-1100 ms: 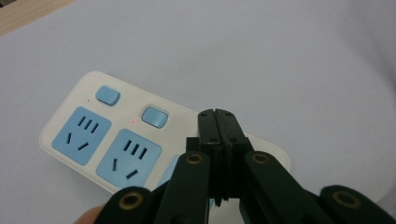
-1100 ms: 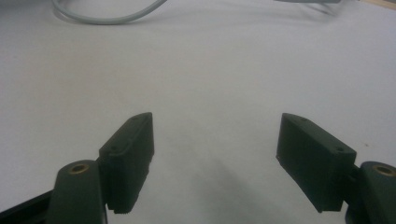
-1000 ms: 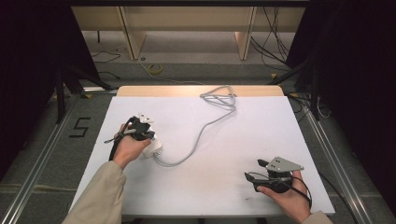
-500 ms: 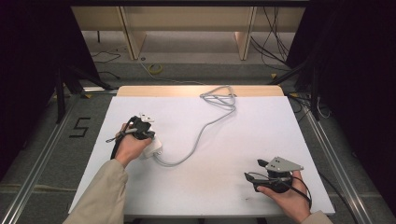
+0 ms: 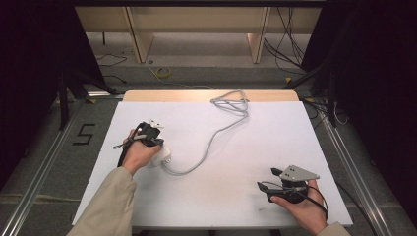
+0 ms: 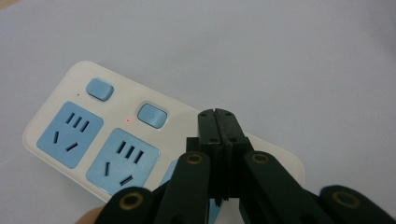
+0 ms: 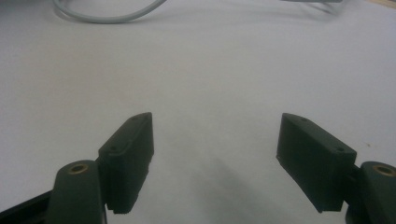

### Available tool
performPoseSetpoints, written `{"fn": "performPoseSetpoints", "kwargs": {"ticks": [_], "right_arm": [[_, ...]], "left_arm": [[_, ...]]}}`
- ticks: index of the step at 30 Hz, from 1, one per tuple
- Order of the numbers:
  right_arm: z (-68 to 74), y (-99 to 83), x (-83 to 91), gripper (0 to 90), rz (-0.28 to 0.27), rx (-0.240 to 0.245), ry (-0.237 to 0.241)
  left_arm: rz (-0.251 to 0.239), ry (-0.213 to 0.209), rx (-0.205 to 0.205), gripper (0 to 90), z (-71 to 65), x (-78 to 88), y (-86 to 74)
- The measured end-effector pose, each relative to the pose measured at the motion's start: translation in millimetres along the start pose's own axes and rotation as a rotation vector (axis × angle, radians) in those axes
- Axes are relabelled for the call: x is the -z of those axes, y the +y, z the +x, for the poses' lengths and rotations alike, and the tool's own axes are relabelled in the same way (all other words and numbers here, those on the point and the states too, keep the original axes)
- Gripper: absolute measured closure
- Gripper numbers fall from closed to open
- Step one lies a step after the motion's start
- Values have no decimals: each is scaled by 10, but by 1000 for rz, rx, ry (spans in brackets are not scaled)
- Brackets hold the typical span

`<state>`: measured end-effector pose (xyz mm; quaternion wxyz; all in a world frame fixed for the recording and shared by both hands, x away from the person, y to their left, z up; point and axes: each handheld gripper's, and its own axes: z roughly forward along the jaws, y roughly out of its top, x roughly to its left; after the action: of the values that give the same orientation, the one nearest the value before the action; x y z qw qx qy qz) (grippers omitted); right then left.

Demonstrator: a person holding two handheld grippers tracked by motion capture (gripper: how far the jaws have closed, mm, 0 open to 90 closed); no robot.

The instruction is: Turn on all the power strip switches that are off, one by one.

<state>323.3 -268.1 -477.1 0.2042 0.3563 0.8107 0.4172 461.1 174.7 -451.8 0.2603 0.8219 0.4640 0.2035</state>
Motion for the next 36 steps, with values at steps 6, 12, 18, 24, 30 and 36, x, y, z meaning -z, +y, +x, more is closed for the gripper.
{"fn": "performPoseSetpoints", "kwargs": {"ticks": [6, 12, 18, 24, 30, 36], "right_arm": [[2, 1, 0, 282, -1, 4, 1], [2, 1, 0, 281, -1, 4, 2], [5, 1, 2, 281, 1, 4, 3], [5, 1, 1, 280, 2, 5, 5], [4, 2, -2, 280, 1, 9, 7], [5, 1, -3, 281, 3, 12, 10]], "left_arm": [[3, -5, 8, 900, 9, -6, -2], [3, -6, 11, 900, 9, -14, -4], [3, -6, 15, 900, 10, -18, -5], [10, -1, 10, 900, 3, -20, 1], [19, 0, 3, 900, 1, -25, 8], [26, 8, 1, 900, -19, -36, 11]]}}
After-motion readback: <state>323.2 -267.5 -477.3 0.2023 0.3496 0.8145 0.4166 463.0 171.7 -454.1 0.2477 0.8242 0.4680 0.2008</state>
